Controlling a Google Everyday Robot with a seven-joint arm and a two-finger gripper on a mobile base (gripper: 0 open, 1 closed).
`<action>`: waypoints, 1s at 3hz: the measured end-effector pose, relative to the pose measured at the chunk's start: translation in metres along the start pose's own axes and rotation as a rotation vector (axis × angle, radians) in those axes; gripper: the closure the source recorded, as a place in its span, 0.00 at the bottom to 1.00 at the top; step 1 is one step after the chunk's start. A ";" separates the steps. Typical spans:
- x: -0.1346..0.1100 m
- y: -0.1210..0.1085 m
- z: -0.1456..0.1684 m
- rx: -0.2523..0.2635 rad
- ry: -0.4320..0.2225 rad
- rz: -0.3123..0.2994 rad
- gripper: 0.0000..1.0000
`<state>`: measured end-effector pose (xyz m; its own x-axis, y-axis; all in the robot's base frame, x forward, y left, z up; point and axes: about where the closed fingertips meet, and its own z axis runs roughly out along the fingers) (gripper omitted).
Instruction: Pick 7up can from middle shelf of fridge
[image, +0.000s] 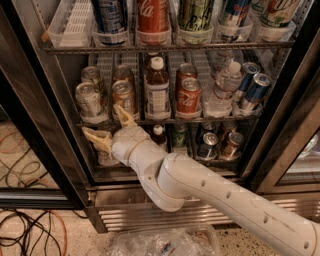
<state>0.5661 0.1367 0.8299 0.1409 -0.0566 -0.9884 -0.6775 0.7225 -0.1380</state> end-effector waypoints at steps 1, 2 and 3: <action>-0.005 -0.004 0.013 -0.008 -0.012 0.002 0.30; -0.010 -0.004 0.023 0.005 -0.031 0.008 0.29; -0.013 -0.002 0.034 0.021 -0.046 0.009 0.29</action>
Offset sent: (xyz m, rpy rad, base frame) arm 0.0294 0.0196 0.0175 0.0531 -0.0313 -0.0317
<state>0.5900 0.1589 0.8450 0.1682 -0.0186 -0.9856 -0.6635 0.7373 -0.1271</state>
